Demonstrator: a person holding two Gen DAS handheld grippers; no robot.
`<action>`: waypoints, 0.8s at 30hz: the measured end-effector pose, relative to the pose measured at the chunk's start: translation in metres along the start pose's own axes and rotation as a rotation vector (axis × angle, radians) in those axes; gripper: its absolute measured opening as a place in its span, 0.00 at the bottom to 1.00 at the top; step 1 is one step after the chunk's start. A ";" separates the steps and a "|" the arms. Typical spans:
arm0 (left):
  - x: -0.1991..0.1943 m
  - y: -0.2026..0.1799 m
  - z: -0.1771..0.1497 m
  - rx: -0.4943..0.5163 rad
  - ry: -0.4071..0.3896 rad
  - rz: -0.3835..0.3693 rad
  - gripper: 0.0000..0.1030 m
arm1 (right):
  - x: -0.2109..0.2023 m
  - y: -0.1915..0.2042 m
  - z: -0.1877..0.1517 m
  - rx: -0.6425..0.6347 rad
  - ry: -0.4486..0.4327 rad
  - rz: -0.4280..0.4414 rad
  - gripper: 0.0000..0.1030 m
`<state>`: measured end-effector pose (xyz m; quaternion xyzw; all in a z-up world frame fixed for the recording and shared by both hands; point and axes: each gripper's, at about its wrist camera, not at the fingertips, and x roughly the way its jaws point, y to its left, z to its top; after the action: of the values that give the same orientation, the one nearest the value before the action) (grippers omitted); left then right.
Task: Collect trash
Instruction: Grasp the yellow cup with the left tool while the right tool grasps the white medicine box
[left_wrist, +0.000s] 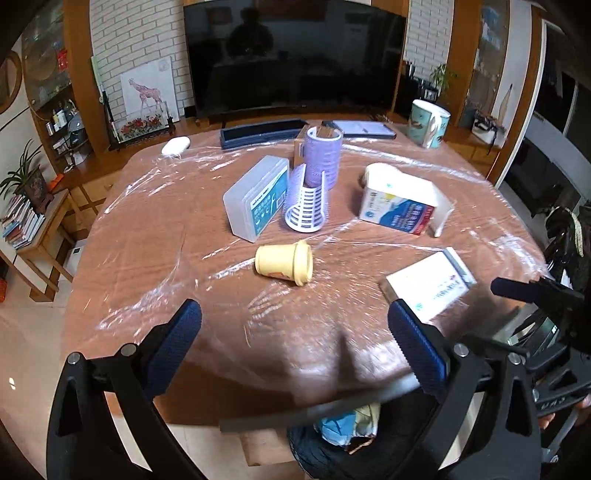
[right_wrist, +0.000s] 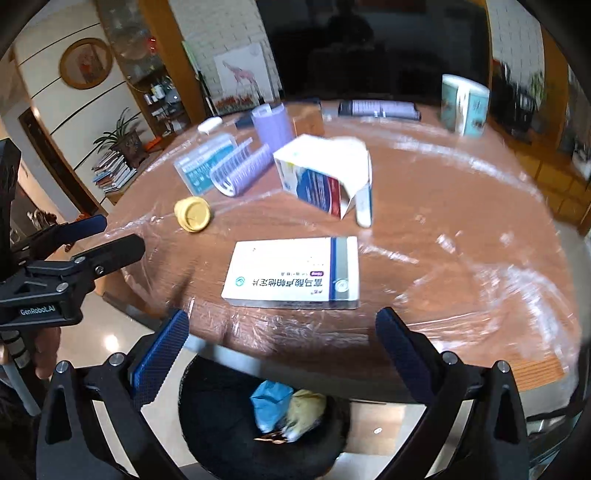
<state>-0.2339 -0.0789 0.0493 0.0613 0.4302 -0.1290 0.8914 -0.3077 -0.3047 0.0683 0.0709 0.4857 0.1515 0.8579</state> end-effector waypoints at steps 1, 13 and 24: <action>0.007 0.002 0.003 0.003 0.009 -0.002 0.98 | 0.004 0.001 0.001 0.001 0.005 -0.006 0.96; 0.061 0.014 0.020 0.029 0.084 0.008 0.98 | 0.036 0.014 0.013 -0.037 0.032 -0.074 0.96; 0.079 0.015 0.027 0.079 0.103 -0.005 0.98 | 0.049 0.022 0.019 -0.165 0.053 -0.151 0.96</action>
<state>-0.1621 -0.0843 0.0038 0.1022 0.4702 -0.1448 0.8646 -0.2721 -0.2676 0.0443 -0.0410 0.4982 0.1278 0.8566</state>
